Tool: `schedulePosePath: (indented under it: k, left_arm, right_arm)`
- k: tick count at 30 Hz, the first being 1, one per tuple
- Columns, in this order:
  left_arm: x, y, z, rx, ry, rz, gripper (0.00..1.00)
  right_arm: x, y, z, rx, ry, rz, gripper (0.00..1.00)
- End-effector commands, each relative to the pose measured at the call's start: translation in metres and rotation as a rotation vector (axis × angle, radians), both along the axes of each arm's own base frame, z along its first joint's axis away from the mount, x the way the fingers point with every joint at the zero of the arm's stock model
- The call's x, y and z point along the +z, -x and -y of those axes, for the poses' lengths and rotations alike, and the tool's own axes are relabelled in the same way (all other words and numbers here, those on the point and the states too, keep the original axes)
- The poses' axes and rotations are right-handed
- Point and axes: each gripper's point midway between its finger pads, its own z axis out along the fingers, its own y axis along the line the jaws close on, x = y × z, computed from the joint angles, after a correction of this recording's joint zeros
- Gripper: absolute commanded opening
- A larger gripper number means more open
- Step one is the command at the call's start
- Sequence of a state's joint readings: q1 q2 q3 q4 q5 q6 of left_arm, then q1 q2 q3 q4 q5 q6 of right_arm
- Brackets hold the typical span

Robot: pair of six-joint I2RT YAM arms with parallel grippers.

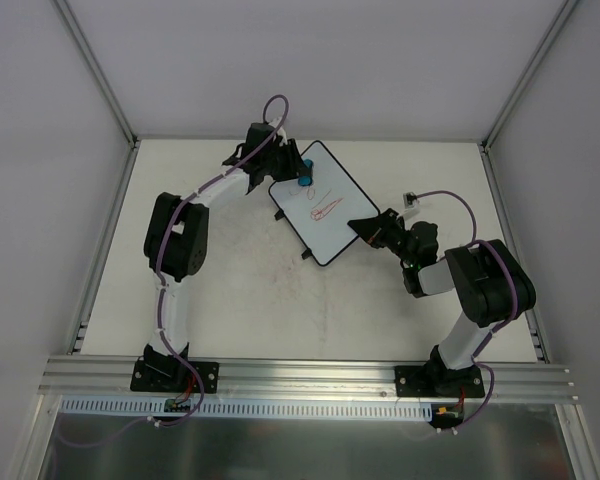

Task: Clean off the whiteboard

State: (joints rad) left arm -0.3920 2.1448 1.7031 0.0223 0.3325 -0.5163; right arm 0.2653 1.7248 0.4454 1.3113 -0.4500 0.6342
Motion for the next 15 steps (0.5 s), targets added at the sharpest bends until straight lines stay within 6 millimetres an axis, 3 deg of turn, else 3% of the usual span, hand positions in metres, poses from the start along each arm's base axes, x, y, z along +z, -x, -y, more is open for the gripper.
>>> schedulePosePath:
  k: [1, 6, 9, 11, 15]
  left_arm:
    - [0.002, -0.007, 0.002, -0.026, -0.007, 0.049, 0.03]
    - [-0.001, -0.001, 0.003, -0.046, -0.040, 0.060, 0.04]
    - [-0.015, 0.000, -0.012, 0.015, -0.113, 0.019, 0.05]
    - [-0.016, 0.000, -0.012, 0.008, -0.113, 0.006, 0.02]
    - [-0.040, 0.003, -0.018, 0.039, -0.120, -0.086, 0.00]
  right_arm:
    - [0.037, -0.001, -0.009, 0.056, -0.044, 0.147, 0.00]
    - [0.037, -0.001, -0.009, 0.056, -0.042, 0.149, 0.00]
    - [0.037, -0.001, -0.009, 0.056, -0.040, 0.150, 0.00]
    - [0.038, -0.001, -0.010, 0.058, -0.042, 0.151, 0.00]
    - [0.038, -0.001, -0.009, 0.058, -0.041, 0.153, 0.00]
